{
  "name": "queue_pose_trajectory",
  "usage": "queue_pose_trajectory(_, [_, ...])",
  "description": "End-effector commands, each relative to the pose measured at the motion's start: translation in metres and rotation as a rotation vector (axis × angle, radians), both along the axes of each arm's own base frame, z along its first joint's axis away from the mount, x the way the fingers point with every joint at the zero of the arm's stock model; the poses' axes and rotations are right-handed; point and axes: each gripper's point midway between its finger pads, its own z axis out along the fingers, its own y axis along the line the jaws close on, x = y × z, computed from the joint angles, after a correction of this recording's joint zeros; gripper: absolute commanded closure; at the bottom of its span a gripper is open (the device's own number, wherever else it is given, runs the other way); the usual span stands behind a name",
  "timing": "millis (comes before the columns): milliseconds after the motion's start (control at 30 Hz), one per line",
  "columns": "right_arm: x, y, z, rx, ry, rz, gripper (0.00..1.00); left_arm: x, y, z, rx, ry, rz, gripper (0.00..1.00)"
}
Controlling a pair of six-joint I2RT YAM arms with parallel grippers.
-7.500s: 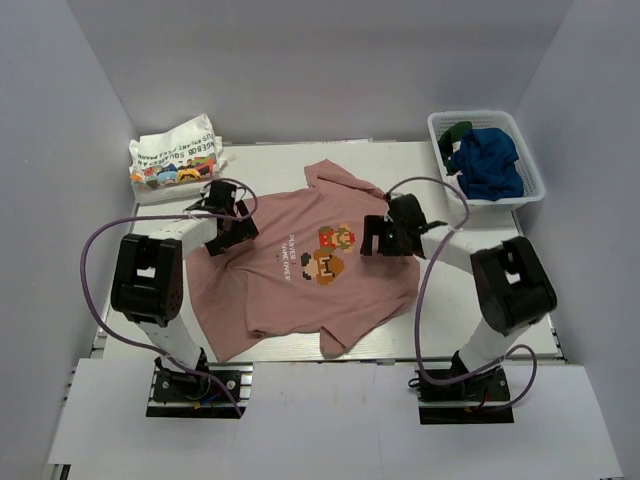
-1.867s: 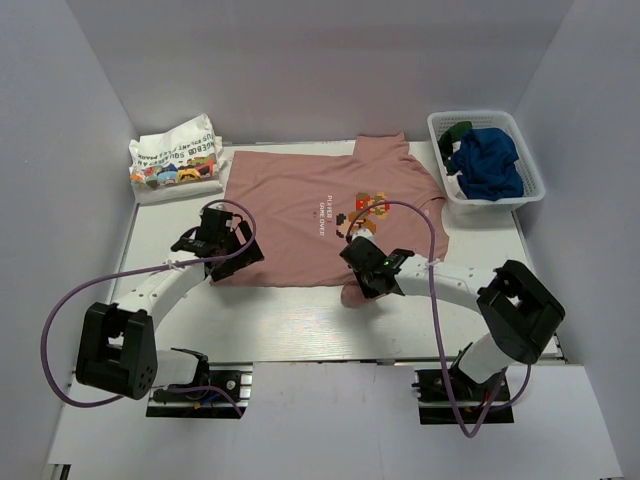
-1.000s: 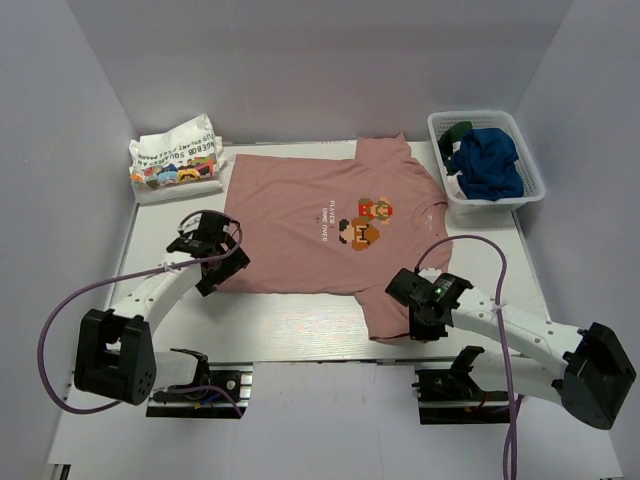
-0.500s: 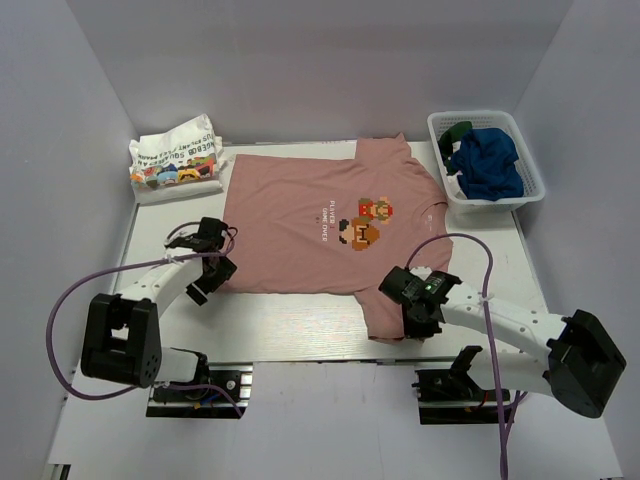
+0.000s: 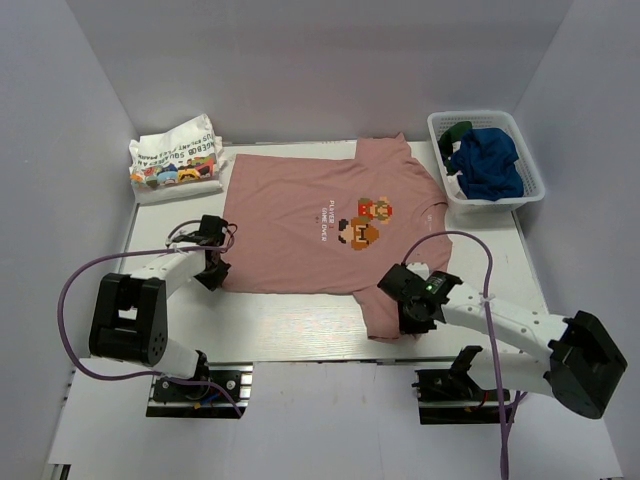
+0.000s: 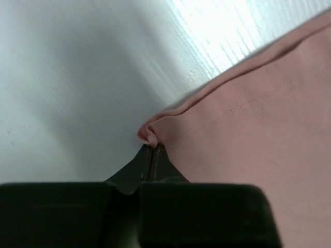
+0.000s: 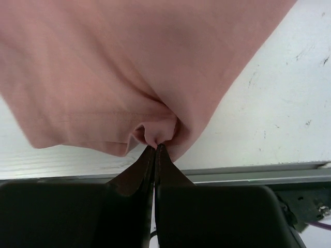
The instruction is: Fold and stack the t-shirts
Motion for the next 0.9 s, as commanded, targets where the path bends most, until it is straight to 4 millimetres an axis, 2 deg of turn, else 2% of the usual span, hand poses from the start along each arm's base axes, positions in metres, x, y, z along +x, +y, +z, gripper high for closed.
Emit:
queue_pose_trajectory(0, [0.014, 0.013, 0.015, 0.077, -0.083, -0.008, 1.0, -0.005, 0.003, -0.01, 0.003, 0.017, 0.004, 1.0])
queue_pose_trajectory(167, [0.036, 0.021, 0.042, 0.119, -0.197, -0.003, 1.0, 0.004, 0.0, 0.0, -0.008, -0.014, -0.015, 1.0])
queue_pose_trajectory(267, [0.052, 0.03, 0.061, 0.153, -0.273, 0.002, 1.0, 0.015, -0.001, 0.018, -0.014, -0.072, -0.024, 1.0])
queue_pose_trajectory(300, [0.061, 0.035, 0.074, 0.177, -0.307, -0.008, 1.0, 0.02, -0.002, 0.025, -0.013, -0.093, -0.033, 1.0])
queue_pose_trajectory(400, [0.082, 0.038, 0.093, 0.168, -0.377, -0.001, 1.0, 0.033, -0.005, 0.04, -0.023, -0.137, -0.056, 1.0])
queue_pose_trajectory(467, [0.092, 0.04, 0.098, 0.163, -0.394, -0.004, 1.0, 0.045, -0.007, 0.052, -0.027, -0.175, -0.056, 1.0])
queue_pose_trajectory(533, [0.108, 0.041, 0.109, 0.158, -0.421, -0.012, 1.0, 0.046, -0.005, 0.052, -0.014, -0.147, -0.052, 1.0])
queue_pose_trajectory(567, [0.119, 0.043, 0.113, 0.158, -0.434, -0.026, 1.0, 0.053, -0.006, 0.059, -0.015, -0.159, -0.052, 1.0])
queue_pose_trajectory(700, [0.148, 0.042, 0.122, 0.143, -0.447, -0.033, 1.0, 0.067, -0.003, 0.062, -0.004, -0.159, -0.038, 1.0])
queue_pose_trajectory(833, [0.186, 0.035, 0.132, 0.138, -0.485, -0.055, 1.0, 0.078, -0.001, 0.063, 0.003, -0.131, -0.036, 1.0])
queue_pose_trajectory(867, [0.193, 0.035, 0.139, 0.147, -0.502, -0.06, 1.0, 0.089, 0.002, 0.07, 0.001, -0.152, -0.023, 1.0])
